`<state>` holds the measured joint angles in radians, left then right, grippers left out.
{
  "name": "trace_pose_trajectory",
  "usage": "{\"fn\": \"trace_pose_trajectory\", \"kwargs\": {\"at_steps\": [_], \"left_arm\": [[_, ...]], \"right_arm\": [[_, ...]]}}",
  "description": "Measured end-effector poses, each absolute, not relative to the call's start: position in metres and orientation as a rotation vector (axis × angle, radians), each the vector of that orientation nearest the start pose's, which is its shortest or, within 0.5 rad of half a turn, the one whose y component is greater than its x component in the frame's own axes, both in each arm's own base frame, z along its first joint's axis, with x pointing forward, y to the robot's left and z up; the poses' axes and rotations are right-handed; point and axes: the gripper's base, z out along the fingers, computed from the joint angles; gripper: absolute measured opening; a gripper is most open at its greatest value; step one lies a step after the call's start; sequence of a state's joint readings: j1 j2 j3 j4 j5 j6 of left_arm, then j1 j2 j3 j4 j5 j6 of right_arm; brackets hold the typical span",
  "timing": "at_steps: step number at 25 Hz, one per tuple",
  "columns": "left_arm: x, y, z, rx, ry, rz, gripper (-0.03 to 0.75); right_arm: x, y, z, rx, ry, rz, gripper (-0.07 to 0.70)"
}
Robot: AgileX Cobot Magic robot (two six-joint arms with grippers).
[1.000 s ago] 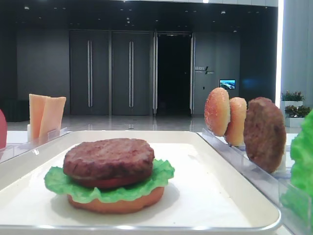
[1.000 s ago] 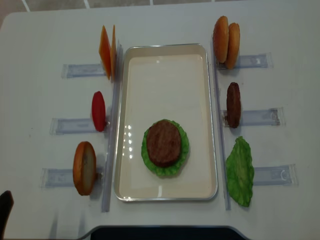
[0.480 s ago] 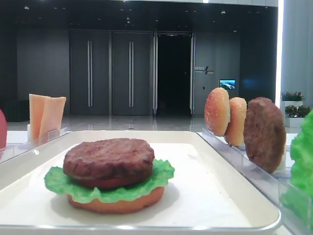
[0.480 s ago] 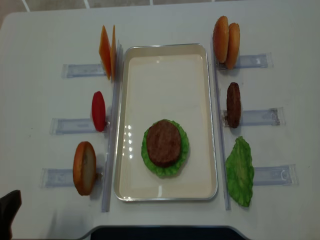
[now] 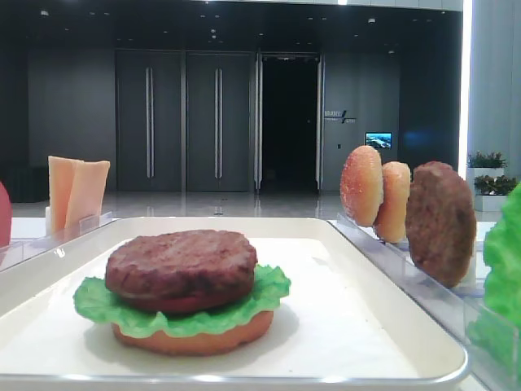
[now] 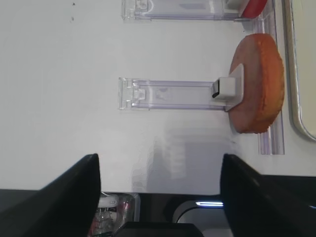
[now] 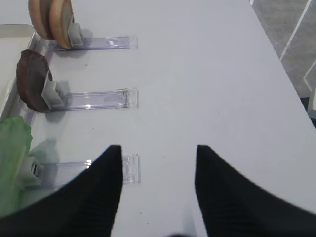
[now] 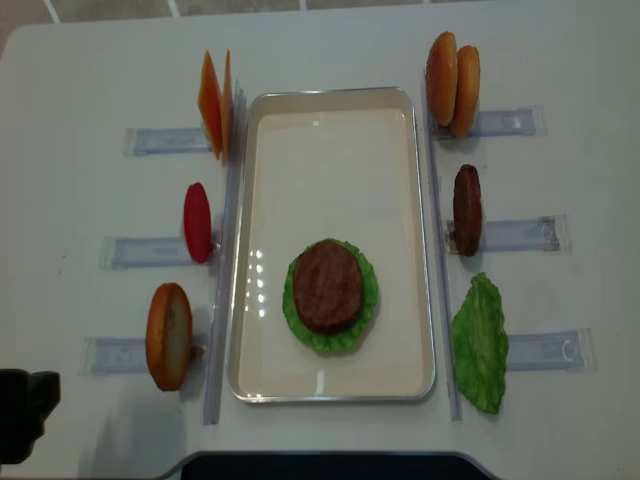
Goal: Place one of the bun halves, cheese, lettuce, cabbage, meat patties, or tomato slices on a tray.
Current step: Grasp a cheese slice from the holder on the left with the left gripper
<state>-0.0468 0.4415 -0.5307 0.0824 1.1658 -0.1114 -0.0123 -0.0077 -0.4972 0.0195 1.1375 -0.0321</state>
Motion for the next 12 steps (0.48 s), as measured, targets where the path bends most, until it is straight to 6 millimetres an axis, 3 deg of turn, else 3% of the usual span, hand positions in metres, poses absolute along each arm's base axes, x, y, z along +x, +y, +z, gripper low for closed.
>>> {"fn": "trace_pose_trajectory", "kwargs": {"at_steps": [12], "left_arm": [[0.102, 0.002, 0.304, -0.097, 2.632, 0.05, 0.575]], "right_arm": [[-0.009, 0.002, 0.27, -0.026, 2.116, -0.001, 0.356]]}}
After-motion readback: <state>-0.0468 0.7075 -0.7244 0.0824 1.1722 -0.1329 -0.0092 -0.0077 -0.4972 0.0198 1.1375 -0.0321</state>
